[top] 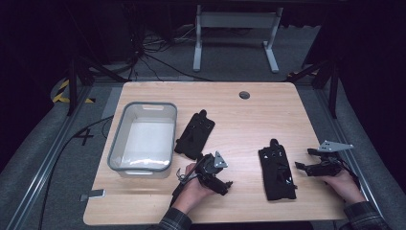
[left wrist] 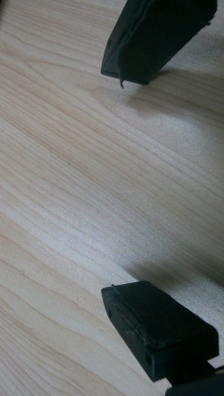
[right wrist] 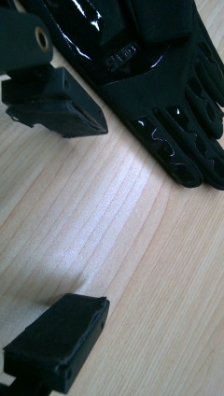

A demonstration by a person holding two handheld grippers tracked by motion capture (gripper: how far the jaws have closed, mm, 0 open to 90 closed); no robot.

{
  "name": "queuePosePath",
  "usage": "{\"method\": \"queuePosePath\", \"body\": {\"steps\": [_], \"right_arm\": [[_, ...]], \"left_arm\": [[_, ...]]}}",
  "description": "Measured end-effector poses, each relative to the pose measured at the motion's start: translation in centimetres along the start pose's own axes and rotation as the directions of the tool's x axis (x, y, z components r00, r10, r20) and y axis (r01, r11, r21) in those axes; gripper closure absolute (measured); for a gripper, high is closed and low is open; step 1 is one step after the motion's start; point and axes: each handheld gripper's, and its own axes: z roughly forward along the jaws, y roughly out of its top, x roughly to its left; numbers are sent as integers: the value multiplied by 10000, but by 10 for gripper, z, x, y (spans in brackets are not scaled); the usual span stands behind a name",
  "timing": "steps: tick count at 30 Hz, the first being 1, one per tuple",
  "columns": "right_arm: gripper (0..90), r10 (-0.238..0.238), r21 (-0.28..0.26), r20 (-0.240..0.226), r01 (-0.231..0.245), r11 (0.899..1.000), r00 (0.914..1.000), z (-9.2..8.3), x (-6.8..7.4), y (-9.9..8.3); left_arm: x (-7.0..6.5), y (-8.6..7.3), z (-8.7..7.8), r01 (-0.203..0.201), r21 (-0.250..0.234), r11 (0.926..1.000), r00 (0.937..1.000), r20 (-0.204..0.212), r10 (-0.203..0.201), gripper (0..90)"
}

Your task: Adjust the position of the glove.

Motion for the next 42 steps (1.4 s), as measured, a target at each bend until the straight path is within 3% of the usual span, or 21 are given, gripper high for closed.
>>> {"method": "queuePosePath", "body": {"steps": [6, 8, 11, 18, 20, 26, 30, 36, 37, 39, 42], "right_arm": [[138, 21, 12, -3, -21, 10000, 10000, 0, 0, 0], [138, 21, 11, -3, -21, 10000, 10000, 0, 0, 0], [138, 19, 11, -3, -19, 10000, 10000, 0, 0, 0], [138, 28, 13, 5, -28, 10000, 10000, 0, 0, 0], [138, 23, 11, 4, -23, 10000, 10000, 0, 0, 0], [138, 28, 13, 6, -28, 10000, 10000, 0, 0, 0], [137, 21, 12, 7, -21, 10000, 10000, 0, 0, 0], [138, 5, 8, -10, -5, 10000, 10000, 0, 1, 0], [137, 8, 7, -11, -8, 10000, 10000, 0, 1, 0], [138, 14, 11, -15, -14, 10000, 10000, 0, 1, 0], [137, 6, 9, -20, -6, 10000, 10000, 0, 1, 0]], "left_arm": [[4, 4, -6, 309, 379, 9988, 9993, -232, -300, 109], [7, 6, -9, 537, 457, 9975, 9985, -168, -529, 160], [8, 6, -10, 556, 468, 9974, 9984, -170, -548, 200], [9, 10, -16, 589, 551, 9967, 9982, -182, -580, 487], [11, 13, -20, 808, 355, 9961, 9962, -342, -795, 584], [15, 28, -22, 1185, 385, 9922, 9889, -949, -1145, 893], [17, 34, -19, 1167, 601, 9913, 9876, -1124, -1095, 897], [32, 46, -19, 1510, 352, 9879, 9776, -1537, -1439, 897], [40, 49, -19, 1733, 88, 9848, 9724, -1600, -1697, 897], [45, 52, -19, 1800, 173, 9835, 9698, -1703, -1745, 897], [60, 60, -17, 2086, -45, 9780, 9588, -1962, -2054, 897]]}}
